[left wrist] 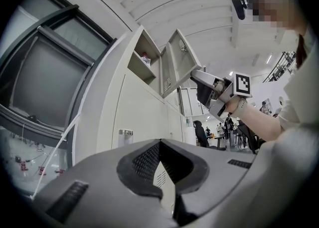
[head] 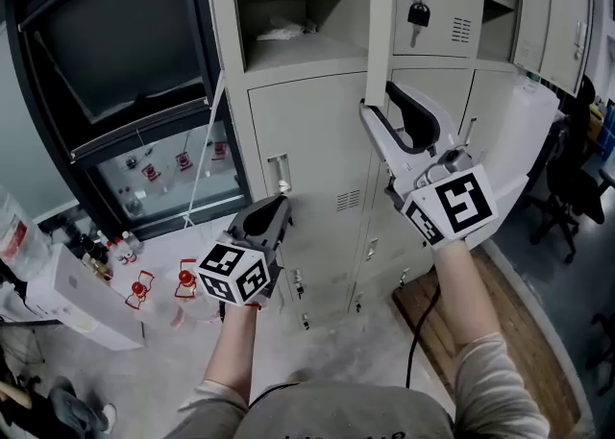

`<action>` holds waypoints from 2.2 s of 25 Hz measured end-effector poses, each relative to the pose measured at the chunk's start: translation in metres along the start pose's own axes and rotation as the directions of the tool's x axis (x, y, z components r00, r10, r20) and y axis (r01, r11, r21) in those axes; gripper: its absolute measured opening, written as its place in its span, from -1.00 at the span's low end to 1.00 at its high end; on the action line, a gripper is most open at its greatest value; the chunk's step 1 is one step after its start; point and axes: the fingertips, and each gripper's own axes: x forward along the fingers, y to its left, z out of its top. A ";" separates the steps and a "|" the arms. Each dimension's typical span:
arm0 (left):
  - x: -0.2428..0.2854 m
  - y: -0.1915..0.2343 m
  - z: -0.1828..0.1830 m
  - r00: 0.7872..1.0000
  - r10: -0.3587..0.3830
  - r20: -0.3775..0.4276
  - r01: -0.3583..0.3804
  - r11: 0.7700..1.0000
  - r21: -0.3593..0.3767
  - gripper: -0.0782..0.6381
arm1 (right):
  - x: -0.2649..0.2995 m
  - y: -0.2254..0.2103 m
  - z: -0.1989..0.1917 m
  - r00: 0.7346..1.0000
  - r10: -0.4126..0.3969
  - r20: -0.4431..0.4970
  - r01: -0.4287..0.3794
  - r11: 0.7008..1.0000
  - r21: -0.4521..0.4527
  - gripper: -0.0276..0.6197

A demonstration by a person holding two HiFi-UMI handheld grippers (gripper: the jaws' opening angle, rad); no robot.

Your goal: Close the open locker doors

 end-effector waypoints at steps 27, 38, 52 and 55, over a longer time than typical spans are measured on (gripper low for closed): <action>-0.059 0.110 0.008 0.991 0.133 0.007 -0.133 0.991 0.026 -0.79 | 0.133 0.063 -0.068 0.994 0.088 -0.060 -0.088 0.996 0.010 -0.47; -0.065 0.134 0.003 0.989 0.146 0.004 -0.146 0.989 0.010 -0.79 | 0.169 0.056 -0.076 0.994 0.067 -0.084 -0.063 0.997 0.051 -0.47; -0.057 0.132 -0.006 0.989 0.145 -0.011 -0.145 0.989 -0.001 -0.79 | 0.160 0.055 -0.083 0.996 0.073 -0.060 -0.068 0.993 0.096 -0.53; -0.054 0.129 -0.007 0.989 0.147 -0.015 -0.147 0.989 -0.002 -0.79 | 0.152 0.055 -0.085 0.995 0.081 -0.061 -0.074 0.991 0.109 -0.67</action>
